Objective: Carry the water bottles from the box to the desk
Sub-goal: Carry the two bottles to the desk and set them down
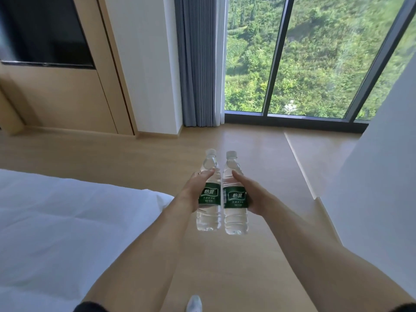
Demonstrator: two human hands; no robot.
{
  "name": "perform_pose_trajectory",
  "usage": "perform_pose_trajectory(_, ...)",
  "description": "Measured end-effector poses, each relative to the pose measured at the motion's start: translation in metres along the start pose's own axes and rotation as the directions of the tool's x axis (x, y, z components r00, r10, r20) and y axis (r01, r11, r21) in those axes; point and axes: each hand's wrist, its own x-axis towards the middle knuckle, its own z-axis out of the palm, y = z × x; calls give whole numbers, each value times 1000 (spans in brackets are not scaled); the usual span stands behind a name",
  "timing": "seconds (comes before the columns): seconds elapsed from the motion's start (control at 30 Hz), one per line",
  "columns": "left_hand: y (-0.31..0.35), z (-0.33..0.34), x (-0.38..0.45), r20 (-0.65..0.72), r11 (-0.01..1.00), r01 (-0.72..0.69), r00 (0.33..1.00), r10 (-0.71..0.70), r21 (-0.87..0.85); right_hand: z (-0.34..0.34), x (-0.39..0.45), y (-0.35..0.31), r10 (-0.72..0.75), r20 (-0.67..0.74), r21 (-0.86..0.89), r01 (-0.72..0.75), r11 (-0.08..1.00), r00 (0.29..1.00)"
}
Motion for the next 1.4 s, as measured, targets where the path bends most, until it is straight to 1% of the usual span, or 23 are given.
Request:
perform_pose_trajectory(0.2,48,-30,111,99,999,13,995,-16,30,-5,110,-57,46,-11,-19,-46,999,999)
perform_pose_trajectory(0.33,87,-48,178,84,999,26,996,-30,48,-4,175,-97,62,-19,2,-62,998,998)
perform_pose_trajectory(0.43,109,-60,222,64,1000,21,998,-21,10,-3,218,-119,68,-29,27,-67,997,997)
perform_pose_trajectory(0.53,123,-70,260,37,999,28,999,-27,-31,-4,256,-133,59,-8,52,-58,997,998)
perform_pose_trajectory(0.73,148,-87,337,1,999,19,1000,-19,-48,-12,337,-163,87,25,-2,-87,996,996)
perform_pose_trajectory(0.97,185,-105,440,-127,997,-12,992,2,-80,-29,464,-211,140,112,-106,-128,986,984)
perform_pose_trajectory(1.2,240,-122,540,-298,991,-54,955,16,-120,-37,592,-277,208,201,-225,-162,961,957)
perform_pose_trajectory(1.4,273,-141,592,-384,986,-77,923,15,-146,-29,675,-314,257,257,-274,-185,944,932)
